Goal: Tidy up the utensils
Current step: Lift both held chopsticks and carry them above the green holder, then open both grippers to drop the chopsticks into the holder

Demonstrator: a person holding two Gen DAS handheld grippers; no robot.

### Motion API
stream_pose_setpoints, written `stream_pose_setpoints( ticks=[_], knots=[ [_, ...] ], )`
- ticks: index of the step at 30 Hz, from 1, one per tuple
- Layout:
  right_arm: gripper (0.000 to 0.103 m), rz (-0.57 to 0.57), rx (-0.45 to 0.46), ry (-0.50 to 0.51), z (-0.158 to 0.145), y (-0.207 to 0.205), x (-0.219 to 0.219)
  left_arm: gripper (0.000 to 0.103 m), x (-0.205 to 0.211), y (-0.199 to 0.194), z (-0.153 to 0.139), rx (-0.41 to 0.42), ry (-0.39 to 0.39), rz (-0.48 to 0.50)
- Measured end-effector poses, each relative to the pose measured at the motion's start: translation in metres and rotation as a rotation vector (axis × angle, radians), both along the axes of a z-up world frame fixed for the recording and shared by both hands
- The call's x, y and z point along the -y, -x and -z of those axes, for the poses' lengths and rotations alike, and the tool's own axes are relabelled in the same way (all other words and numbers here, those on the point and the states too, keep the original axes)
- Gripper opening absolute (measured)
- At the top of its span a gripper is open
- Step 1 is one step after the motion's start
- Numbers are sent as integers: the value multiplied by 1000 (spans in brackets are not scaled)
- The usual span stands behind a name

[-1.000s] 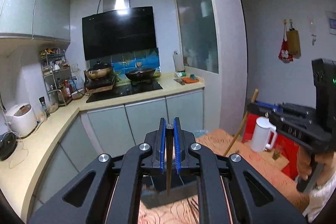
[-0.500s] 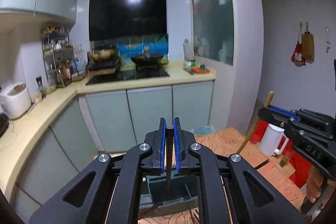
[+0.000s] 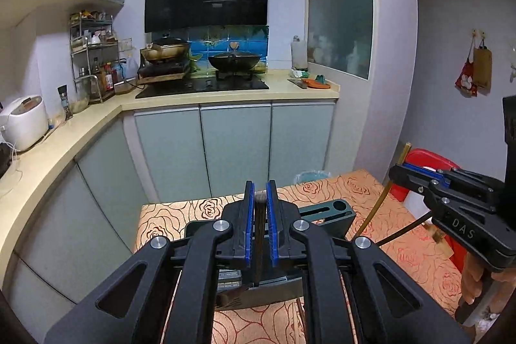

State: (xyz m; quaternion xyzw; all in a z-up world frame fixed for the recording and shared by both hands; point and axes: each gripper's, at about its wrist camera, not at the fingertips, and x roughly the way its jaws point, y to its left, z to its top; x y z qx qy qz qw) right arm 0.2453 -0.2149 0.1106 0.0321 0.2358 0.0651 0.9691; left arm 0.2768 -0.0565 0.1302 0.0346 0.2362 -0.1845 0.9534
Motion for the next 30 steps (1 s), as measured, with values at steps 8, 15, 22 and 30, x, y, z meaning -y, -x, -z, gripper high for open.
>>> stream_pose_setpoints(
  ticks=[8,15,22,30],
  knots=[
    [44,16,35,-11,-11,11,3,53,-10,16,-15,34,40,2],
    [57,53,107,-4,-32,29,10,82,-21,45,-33,121,44,-26],
    [66,75,202,10,-52,69,19,91,-37,85,-31,168,41,-38],
    [68,66,190,56,-24,107,16,91,-52,113,13,109,-14,-64]
  ],
)
